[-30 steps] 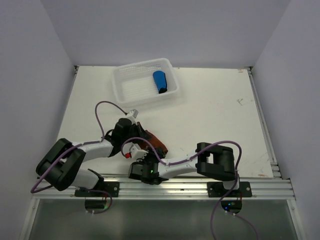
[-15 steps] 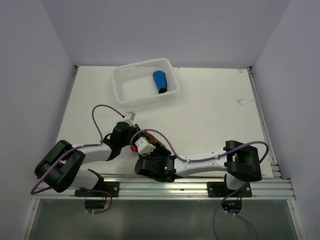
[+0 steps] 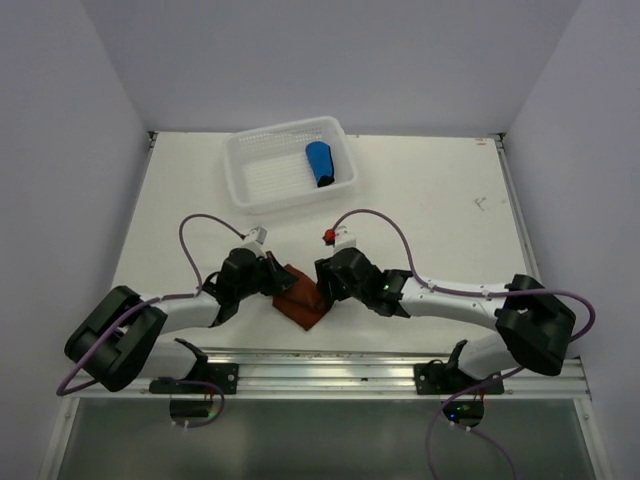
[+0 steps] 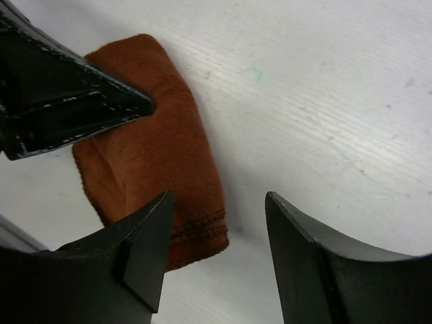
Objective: Roll the towels
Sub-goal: Roll the towel
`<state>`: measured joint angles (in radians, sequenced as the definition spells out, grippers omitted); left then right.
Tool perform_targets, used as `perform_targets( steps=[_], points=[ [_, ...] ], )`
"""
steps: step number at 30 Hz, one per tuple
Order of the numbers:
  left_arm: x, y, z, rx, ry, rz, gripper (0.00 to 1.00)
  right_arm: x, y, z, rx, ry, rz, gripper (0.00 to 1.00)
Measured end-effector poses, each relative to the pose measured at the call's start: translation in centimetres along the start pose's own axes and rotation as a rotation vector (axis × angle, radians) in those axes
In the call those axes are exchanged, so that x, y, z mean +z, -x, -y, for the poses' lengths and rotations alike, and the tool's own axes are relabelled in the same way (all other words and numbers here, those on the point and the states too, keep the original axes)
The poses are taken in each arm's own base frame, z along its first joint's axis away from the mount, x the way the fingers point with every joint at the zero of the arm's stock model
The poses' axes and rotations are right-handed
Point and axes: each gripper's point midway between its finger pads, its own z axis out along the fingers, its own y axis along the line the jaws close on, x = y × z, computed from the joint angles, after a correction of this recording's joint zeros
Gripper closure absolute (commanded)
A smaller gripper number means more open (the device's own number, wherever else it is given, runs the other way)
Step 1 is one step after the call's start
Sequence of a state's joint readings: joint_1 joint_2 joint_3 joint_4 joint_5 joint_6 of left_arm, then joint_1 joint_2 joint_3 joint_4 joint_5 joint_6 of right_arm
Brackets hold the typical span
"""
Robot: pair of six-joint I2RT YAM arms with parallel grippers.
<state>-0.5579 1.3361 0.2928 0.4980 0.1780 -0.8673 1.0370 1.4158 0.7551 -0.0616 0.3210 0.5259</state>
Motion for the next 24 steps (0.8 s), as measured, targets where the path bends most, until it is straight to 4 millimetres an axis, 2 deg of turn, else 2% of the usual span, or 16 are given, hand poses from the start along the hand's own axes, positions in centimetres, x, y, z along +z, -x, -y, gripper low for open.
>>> perform_targets(
  steps=[5, 8, 12, 14, 15, 17, 19, 21, 24],
  points=[
    [-0.3, -0.1, -0.1, -0.005, -0.001, 0.007, 1.0, 1.4, -1.1, -1.9, 0.061, 0.127, -0.077, 0.39],
    [-0.4, -0.2, -0.2, -0.006, 0.001, 0.009, 1.0, 2.3, -2.2, -2.2, 0.081, 0.155, -0.124, 0.4],
    [-0.4, -0.2, -0.2, -0.008, 0.001, 0.009, 1.0, 3.1, -3.1, -2.9, 0.107, 0.192, -0.158, 0.47],
    [-0.5, -0.2, -0.3, -0.008, 0.001, 0.009, 1.0, 3.2, -3.4, -3.4, 0.117, 0.217, -0.163, 0.54],
    [-0.5, -0.2, -0.3, -0.008, 0.001, 0.01, 1.0, 3.2, -3.5, -3.5, 0.124, 0.227, -0.163, 0.61],
    [-0.6, -0.2, -0.3, -0.008, 0.003, 0.011, 1.0, 3.2, -3.6, -3.9, 0.132, 0.249, -0.164, 0.64],
    [-0.7, -0.2, -0.3, -0.008, 0.008, 0.013, 1.0, 3.1, -3.7, -4.2, 0.131, 0.271, -0.165, 0.64],
    [-0.8, -0.2, -0.4, -0.008, 0.015, 0.013, 1.0, 3.0, -3.9, -4.4, 0.12, 0.296, -0.165, 0.56],
    [-0.8, -0.2, -0.6, -0.006, 0.025, 0.012, 1.0, 2.8, -4.4, -4.6, 0.089, 0.328, -0.169, 0.52]
  ],
)
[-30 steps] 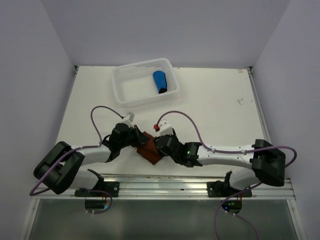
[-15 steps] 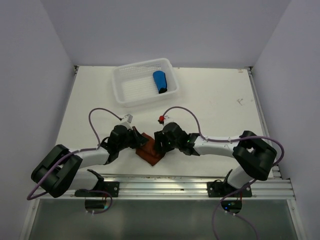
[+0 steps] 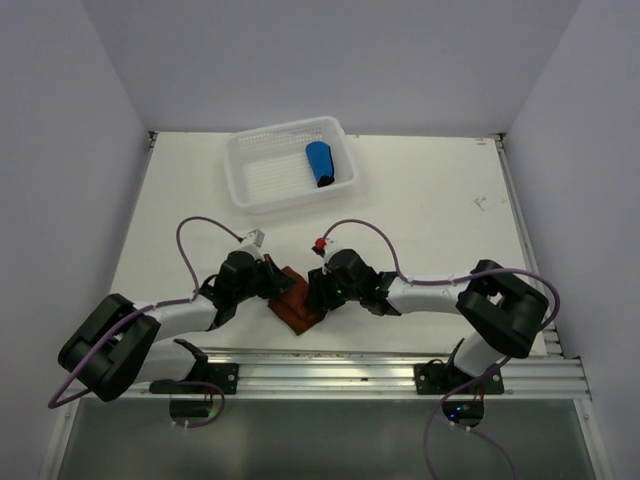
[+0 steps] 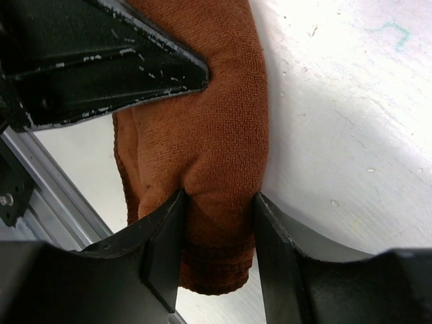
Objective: Roll the towels
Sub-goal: Roll the towel
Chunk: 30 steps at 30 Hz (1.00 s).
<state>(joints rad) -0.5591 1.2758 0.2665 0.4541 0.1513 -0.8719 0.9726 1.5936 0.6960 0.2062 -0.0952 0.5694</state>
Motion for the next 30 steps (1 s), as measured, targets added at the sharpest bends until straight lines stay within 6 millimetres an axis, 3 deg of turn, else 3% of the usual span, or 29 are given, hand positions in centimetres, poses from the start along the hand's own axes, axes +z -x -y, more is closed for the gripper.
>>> perform_targets(
  steps=[7, 11, 15, 18, 25, 30],
  points=[
    [0.1, -0.1, 0.1, 0.001, 0.01, -0.011, 1.0, -0.5, -1.0, 0.2, -0.059, 0.04, -0.002, 0.52],
    [0.1, -0.2, 0.1, 0.002, 0.013, -0.016, 1.0, -0.6, -1.3, 0.0, -0.077, 0.065, 0.0, 0.58],
    [0.0, -0.2, 0.1, 0.001, 0.017, -0.022, 1.0, -0.7, -1.5, -0.2, -0.101, 0.09, -0.006, 0.88],
    [-0.1, -0.3, 0.1, 0.002, 0.02, -0.026, 1.0, -0.8, -1.6, -0.4, -0.117, 0.101, -0.01, 1.0],
    [-0.2, 0.5, 0.9, 0.023, 0.056, -0.061, 1.0, -1.8, -2.0, -0.7, -0.197, 0.047, 0.001, 1.0],
    [-0.5, 3.2, 2.0, 0.036, 0.068, -0.019, 1.0, -2.3, -2.3, -0.4, -0.281, -0.076, 0.019, 1.0]
  ],
)
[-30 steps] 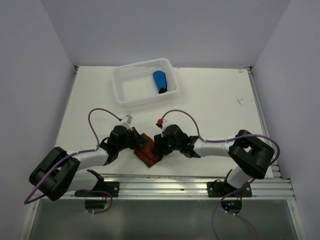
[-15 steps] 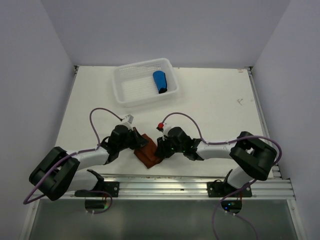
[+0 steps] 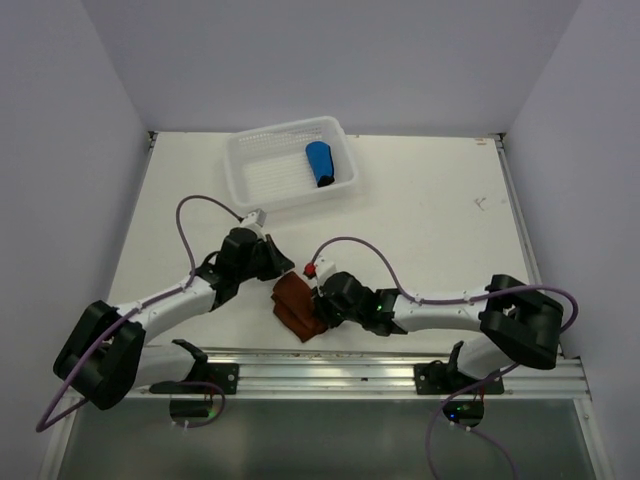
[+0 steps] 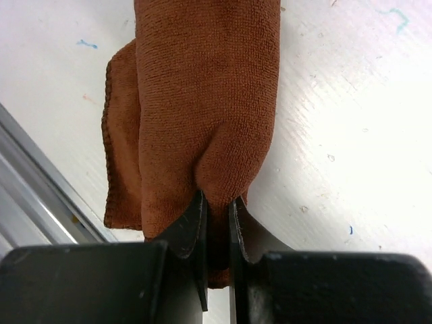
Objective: Roll the towels
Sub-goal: Roll the towel
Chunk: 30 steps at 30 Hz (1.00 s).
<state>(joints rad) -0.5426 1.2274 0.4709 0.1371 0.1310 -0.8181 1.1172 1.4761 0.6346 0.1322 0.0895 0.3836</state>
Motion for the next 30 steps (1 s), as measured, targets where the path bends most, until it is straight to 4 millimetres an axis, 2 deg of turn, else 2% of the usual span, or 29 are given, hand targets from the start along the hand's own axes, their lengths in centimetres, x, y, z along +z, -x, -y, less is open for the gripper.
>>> perform_targets(
  steps=[4, 7, 17, 30],
  points=[
    [-0.2, 2.2, 1.4, -0.005, -0.025, 0.038, 1.0, -0.2, 0.5, 0.3, -0.081, -0.117, 0.009, 1.0],
    [-0.5, 3.0, 2.6, -0.001, -0.053, 0.049, 1.0, -0.3, 1.0, 1.0, -0.135, -0.23, 0.017, 1.0],
    [-0.8, 3.1, 3.3, 0.001, -0.079, 0.042, 1.0, -0.9, 1.6, 3.0, -0.314, -0.537, 0.026, 1.0],
    [-0.9, 2.6, 4.3, -0.005, -0.127, 0.016, 1.0, -0.6, 1.7, 1.0, -0.66, -0.782, -0.003, 1.0]
  ],
)
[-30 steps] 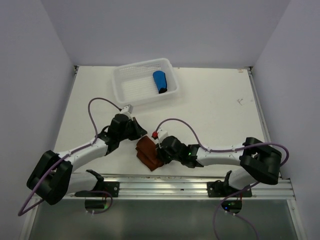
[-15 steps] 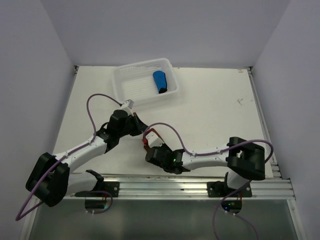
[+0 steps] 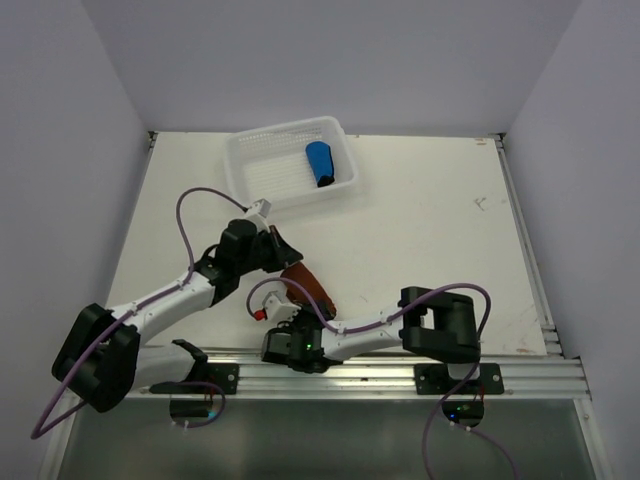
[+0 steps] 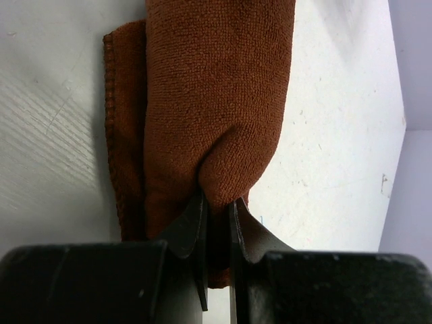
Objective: Roll the towels
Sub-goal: Roll the towel
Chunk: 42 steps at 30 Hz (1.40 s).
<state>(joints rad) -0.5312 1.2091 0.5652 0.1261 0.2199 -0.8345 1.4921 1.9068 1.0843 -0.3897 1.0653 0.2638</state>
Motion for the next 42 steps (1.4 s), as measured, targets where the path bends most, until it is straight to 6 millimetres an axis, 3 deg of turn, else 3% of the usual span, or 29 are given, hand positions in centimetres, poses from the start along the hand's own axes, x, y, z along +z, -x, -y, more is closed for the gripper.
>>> perform_targets(
  steps=[5, 8, 13, 16, 21, 23, 31, 35, 42],
  points=[
    [0.4, -1.0, 1.5, 0.003, -0.047, -0.016, 1.0, 0.0, 0.1, -0.1, -0.039, -0.023, -0.009, 1.0],
    [1.1, -2.7, 2.3, 0.006, -0.087, -0.04, 1.0, 0.0, 0.1, -0.1, -0.047, -0.024, -0.011, 1.0],
    [1.8, -6.5, -0.2, -0.025, -0.043, -0.114, 1.0, -0.1, -0.1, 0.0, -0.064, -0.023, -0.018, 0.99],
    [1.9, -7.0, -1.3, -0.038, -0.018, -0.112, 1.0, -0.1, -0.1, -0.1, -0.062, -0.018, -0.019, 0.97],
    [2.8, -7.3, -1.9, -0.043, -0.007, -0.111, 1.0, -0.1, -0.2, -0.3, -0.05, -0.011, -0.02, 0.8],
    [3.1, -7.4, -2.1, -0.051, -0.005, -0.111, 1.0, -0.1, -0.3, -0.3, -0.039, -0.003, -0.02, 0.69],
    [3.3, -7.8, -2.5, -0.073, -0.021, -0.088, 1.0, -1.3, -0.6, 0.8, 0.055, 0.073, 0.018, 0.48],
    [3.3, -7.7, -2.5, -0.073, -0.028, -0.079, 1.0, -2.4, -0.6, 1.7, 0.118, 0.135, 0.054, 0.43],
    [3.3, -7.8, -2.6, -0.08, -0.037, -0.07, 1.0, -4.4, 1.2, 2.6, 0.275, 0.269, 0.137, 0.26]
  ],
)
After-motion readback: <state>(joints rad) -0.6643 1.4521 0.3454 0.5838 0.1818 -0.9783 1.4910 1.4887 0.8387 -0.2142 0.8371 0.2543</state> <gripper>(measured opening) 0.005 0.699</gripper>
